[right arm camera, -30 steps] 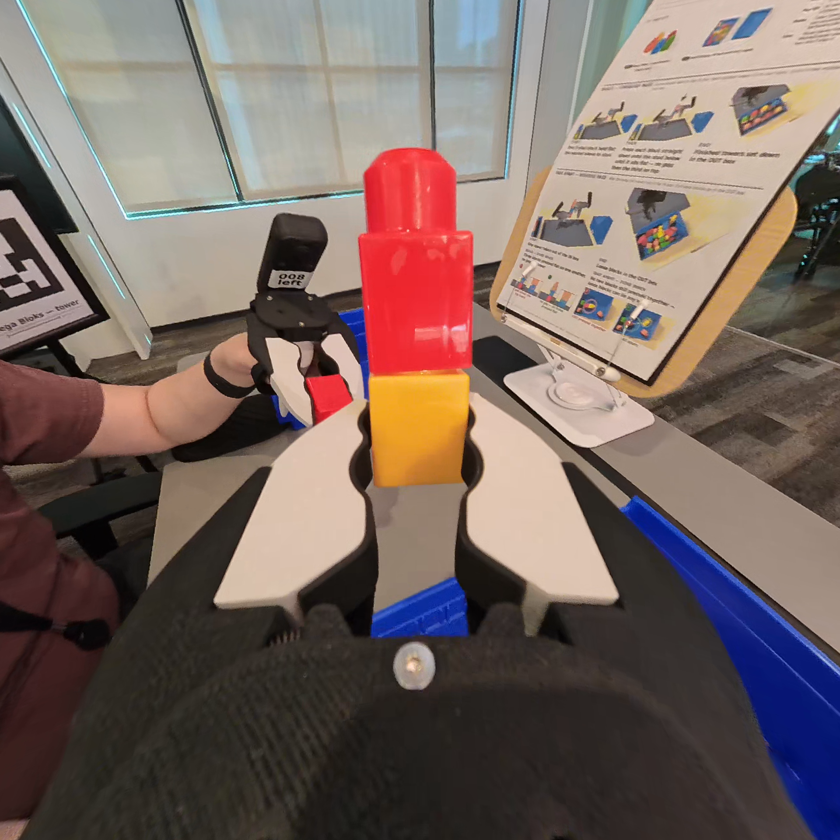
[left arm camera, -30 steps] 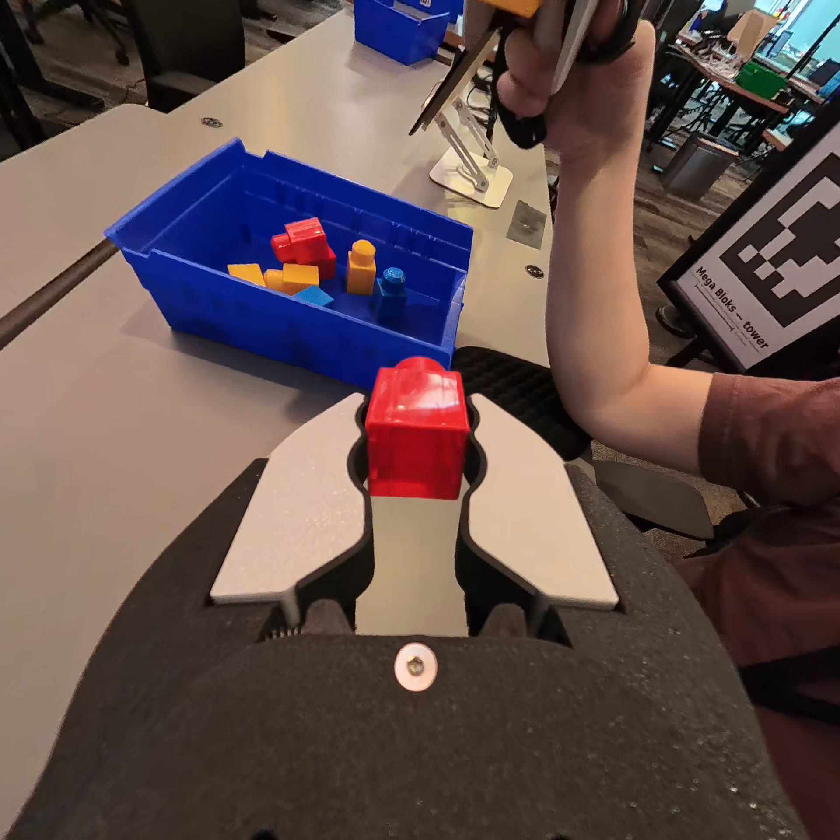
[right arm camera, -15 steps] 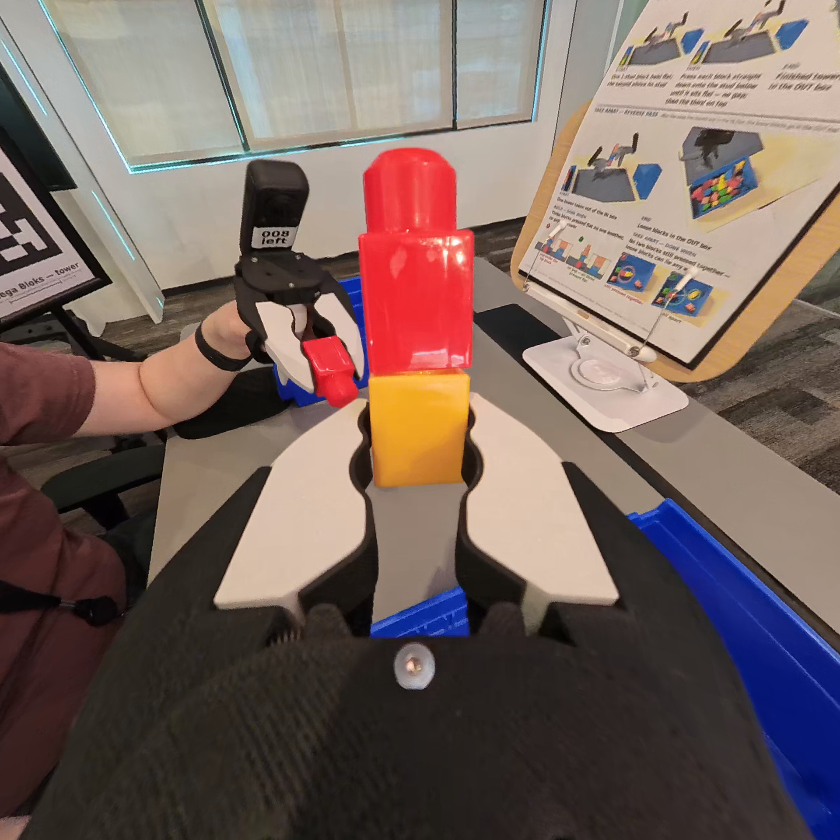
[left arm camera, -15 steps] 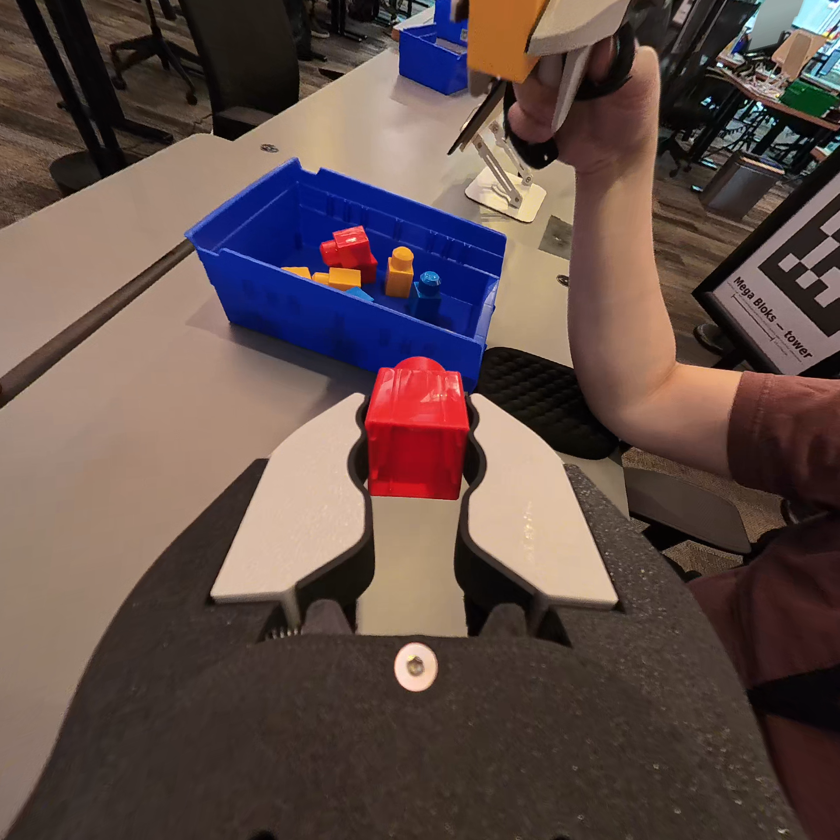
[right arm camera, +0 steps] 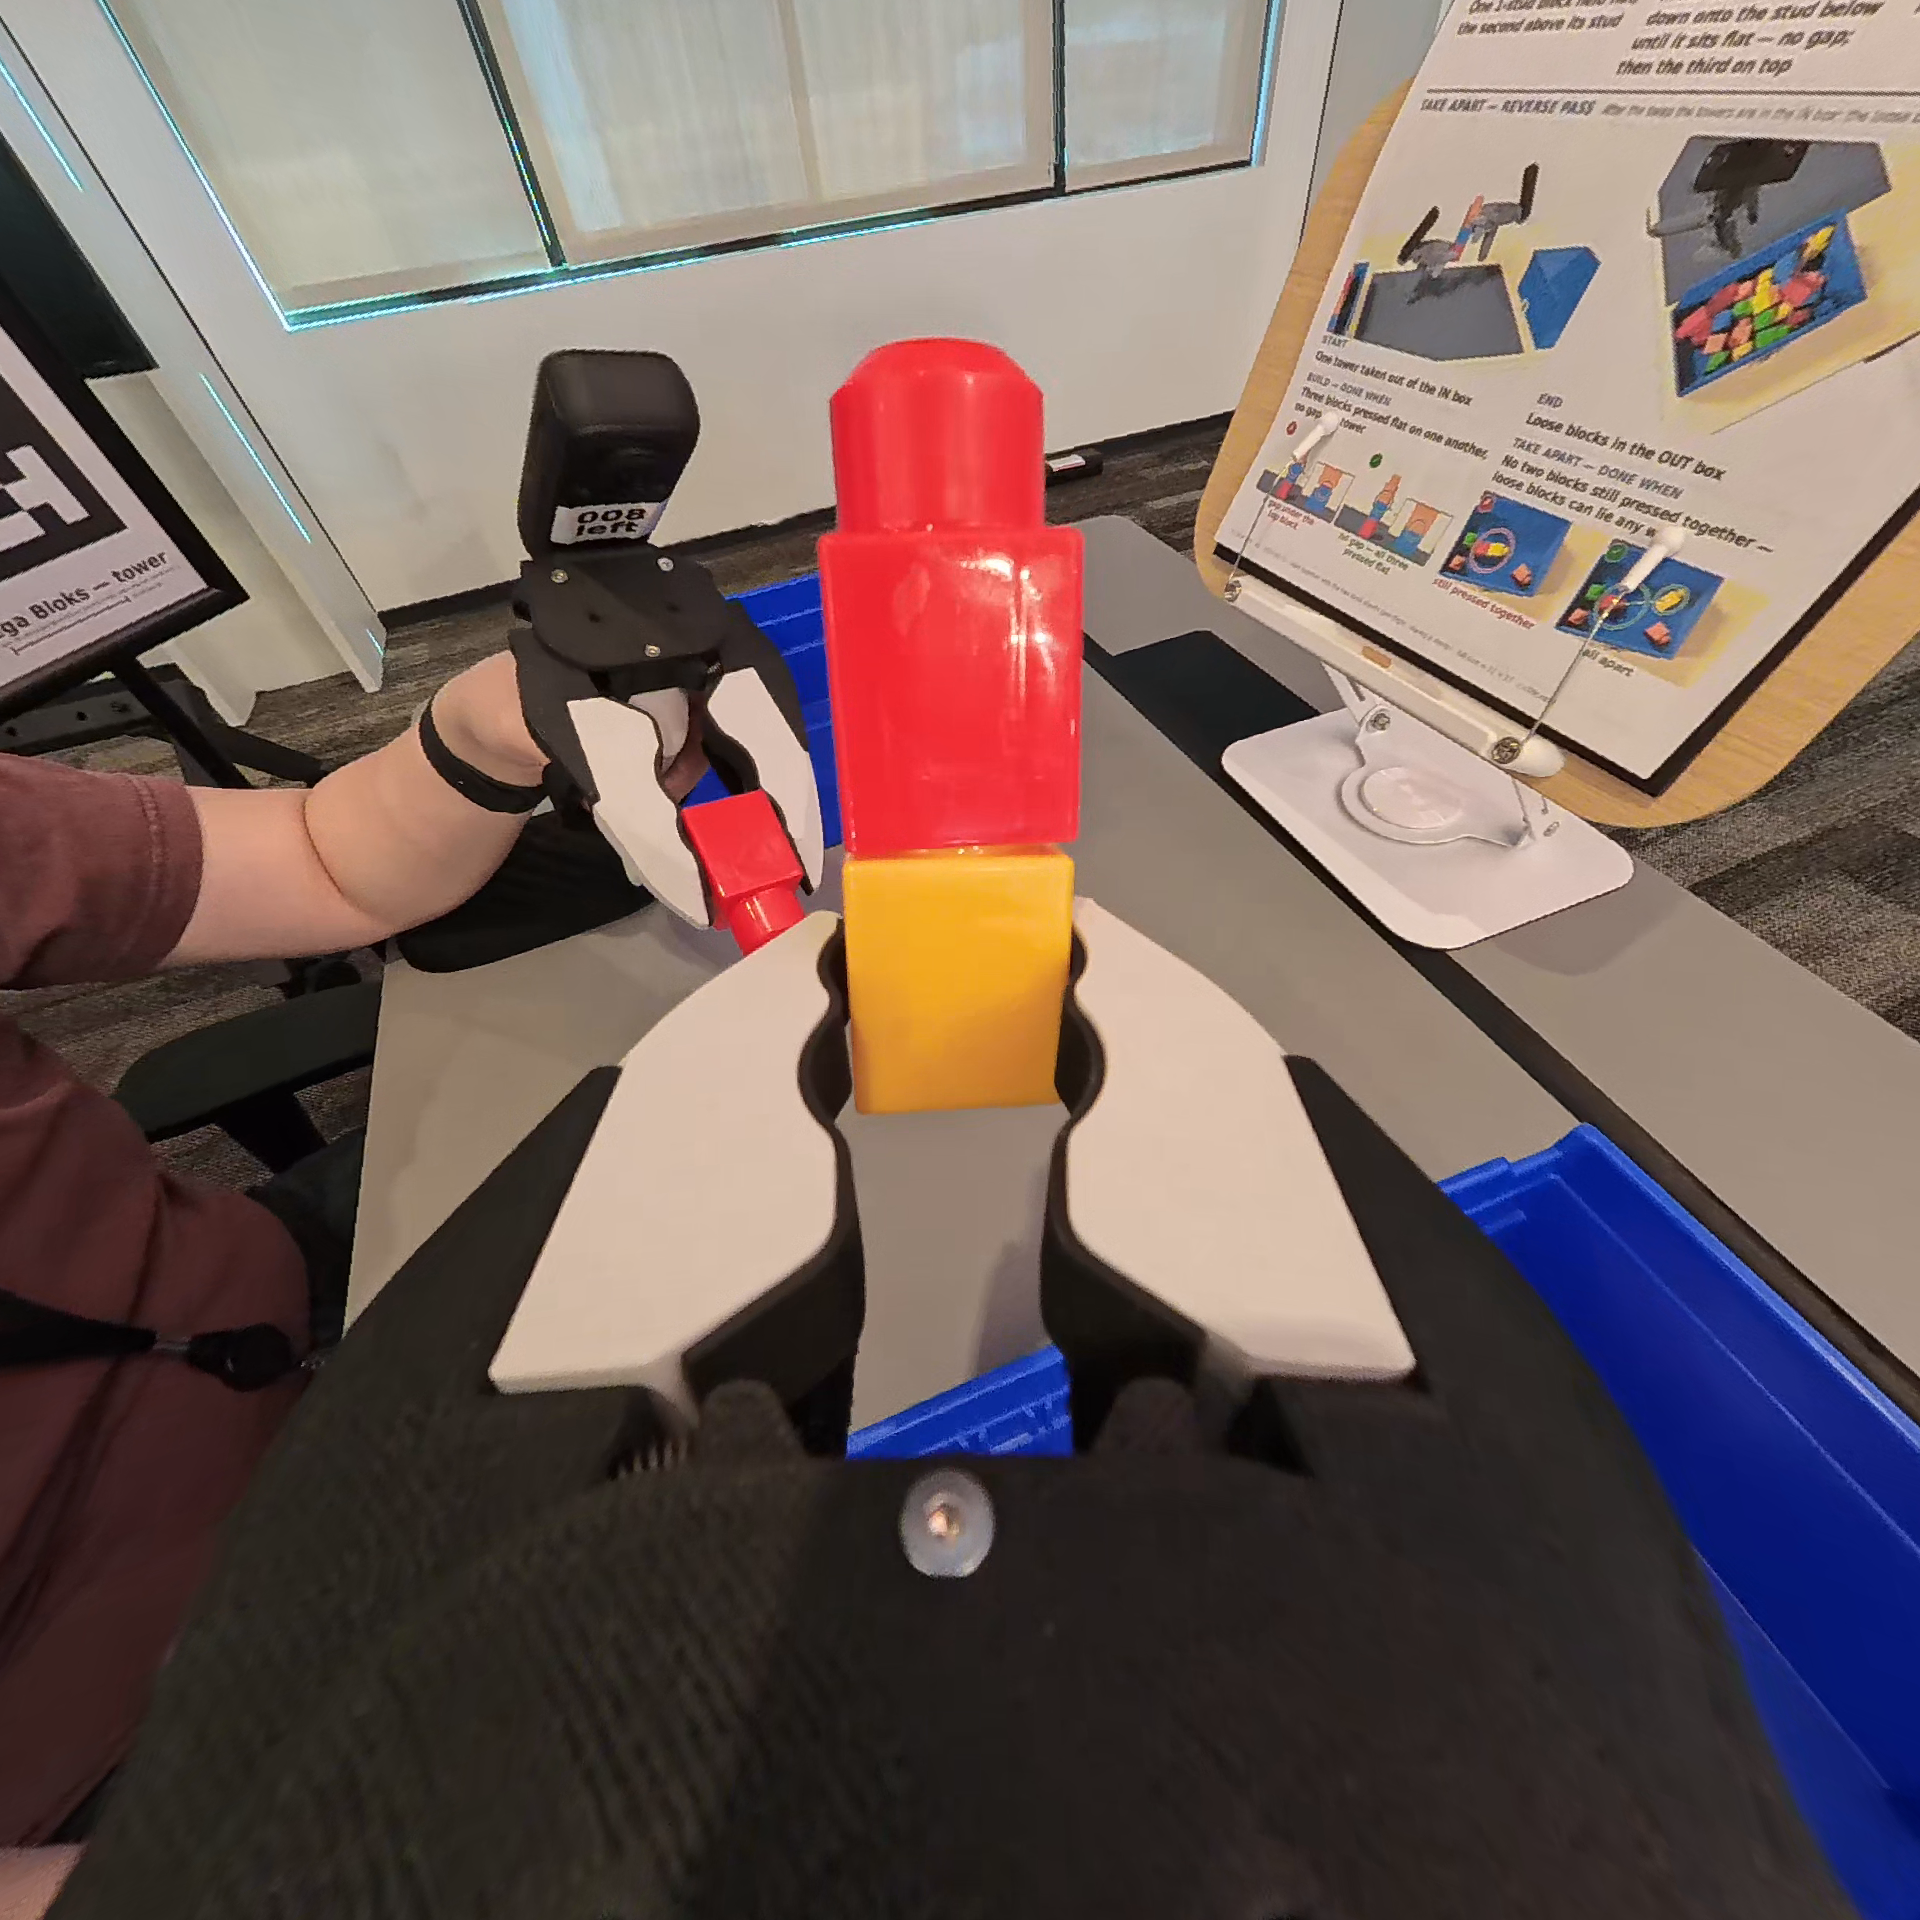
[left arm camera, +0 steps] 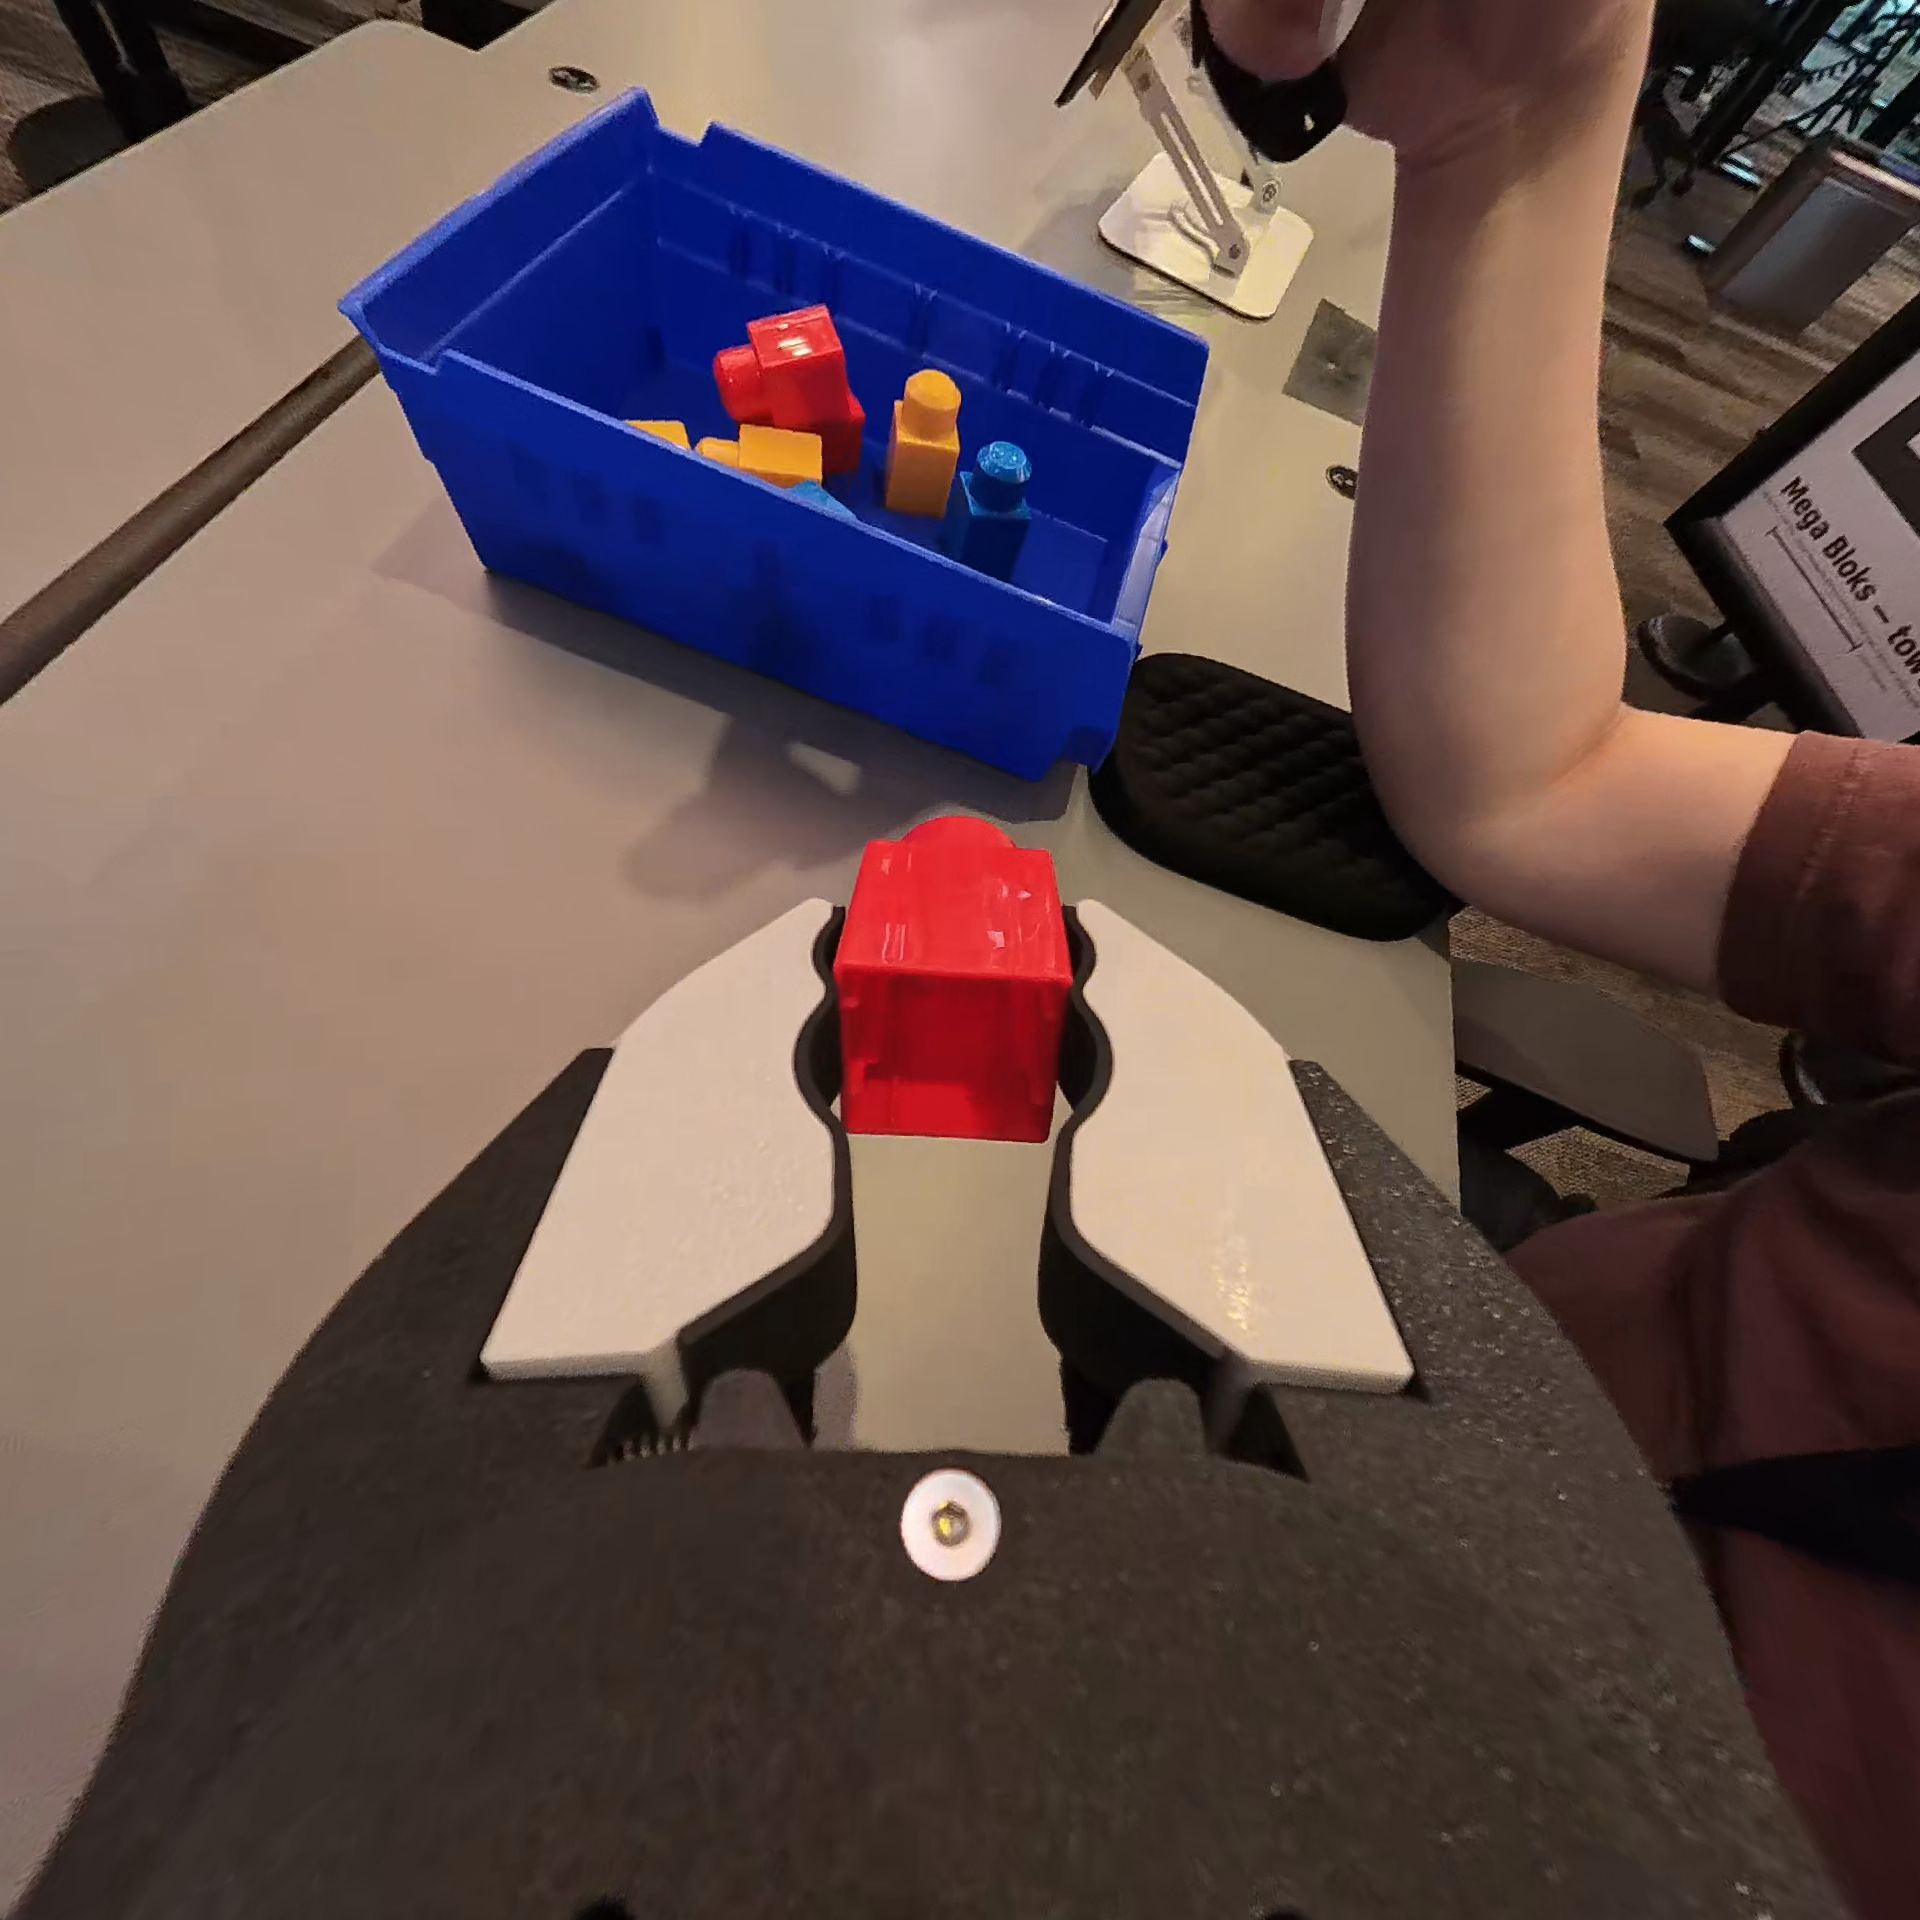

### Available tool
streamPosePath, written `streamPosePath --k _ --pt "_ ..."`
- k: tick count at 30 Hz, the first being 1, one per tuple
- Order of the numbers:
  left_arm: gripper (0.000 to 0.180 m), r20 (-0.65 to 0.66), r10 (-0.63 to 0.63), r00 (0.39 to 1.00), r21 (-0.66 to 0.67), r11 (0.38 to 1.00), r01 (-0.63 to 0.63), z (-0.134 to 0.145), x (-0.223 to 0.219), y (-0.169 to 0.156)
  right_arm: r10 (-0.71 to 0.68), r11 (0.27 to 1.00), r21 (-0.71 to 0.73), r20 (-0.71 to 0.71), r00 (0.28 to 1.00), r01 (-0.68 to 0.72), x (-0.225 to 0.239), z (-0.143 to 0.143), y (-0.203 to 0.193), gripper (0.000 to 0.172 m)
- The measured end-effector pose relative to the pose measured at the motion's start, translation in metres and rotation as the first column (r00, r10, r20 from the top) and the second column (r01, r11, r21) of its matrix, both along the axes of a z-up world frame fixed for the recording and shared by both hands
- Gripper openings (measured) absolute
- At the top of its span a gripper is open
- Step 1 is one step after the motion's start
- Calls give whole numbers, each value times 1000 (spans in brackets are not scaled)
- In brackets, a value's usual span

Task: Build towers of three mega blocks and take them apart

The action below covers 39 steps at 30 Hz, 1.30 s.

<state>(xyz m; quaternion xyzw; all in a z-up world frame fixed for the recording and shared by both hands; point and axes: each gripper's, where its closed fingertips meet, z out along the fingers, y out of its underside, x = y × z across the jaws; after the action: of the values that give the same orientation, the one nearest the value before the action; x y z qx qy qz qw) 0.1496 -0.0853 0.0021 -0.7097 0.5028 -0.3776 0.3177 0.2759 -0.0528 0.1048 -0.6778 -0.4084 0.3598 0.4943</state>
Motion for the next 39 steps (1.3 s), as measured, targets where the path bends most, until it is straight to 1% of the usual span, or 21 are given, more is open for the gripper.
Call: streamPosePath --k 3,7,10,16,18,21,23,25,26,29,32,35,37,39 --pt "38 -6 -5 1000 -7 1000 5 -1 0 -2 5 1000 0 9 1000 -5 -2 -1 0 38" --pt "38 -77 2 997 -20 1000 -3 -20 0 2 11 1000 -3 20 1000 -11 -4 -3 -1 38" --pt "38 -90 -6 996 -64 998 0 -30 4 1 18 1000 -5 21 1000 -18 -5 -4 -1 38" --pt "38 -134 -16 991 -82 997 5 -44 6 0 18 1000 -18 40 999 -18 -5 -9 1 38" --pt "38 -194 -27 981 -106 994 6 -59 5 -2 10 1000 -23 49 999 -9 -3 -12 2 38" --pt "38 -254 2 967 -106 994 -30 -84 10 3 10 1000 -30 48 999 -9 -3 -13 3 38" --pt "39 -222 -8 975 -159 987 -29 -93 23 -3 9 999 -32 52 999 -7 -2 -14 4 38" --pt "38 -186 4 982 -182 982 -39 -101 34 -5 9 999 -34 53 999 -7 -2 -15 5 38" --pt "38 -200 0 980 -186 982 -38 -108 37 -7 11 999 -36 52 999 -9 -3 -15 6 38" --pt "39 -286 -16 958 -118 993 -19 -129 38 -8 12 999 -44 53 999 -9 -2 -17 7 38" --pt "39 -313 -23 950 -69 998 2 -138 41 -7 13 999 -51 53 999 -10 -2 -19 8 38" --pt "39 -343 -25 939 16 999 33 -146 40 -2 19 998 -55 54 998 -16 -4 -20 8 38" --pt "39 -353 -28 935 33 999 42 -150 40 -1 21 998 -59 59 998 -18 -5 -21 9 38" --pt "39 -364 -40 931 19 999 50 -155 39 -2 25 998 -64 64 998 -21 -6 -23 9 38"
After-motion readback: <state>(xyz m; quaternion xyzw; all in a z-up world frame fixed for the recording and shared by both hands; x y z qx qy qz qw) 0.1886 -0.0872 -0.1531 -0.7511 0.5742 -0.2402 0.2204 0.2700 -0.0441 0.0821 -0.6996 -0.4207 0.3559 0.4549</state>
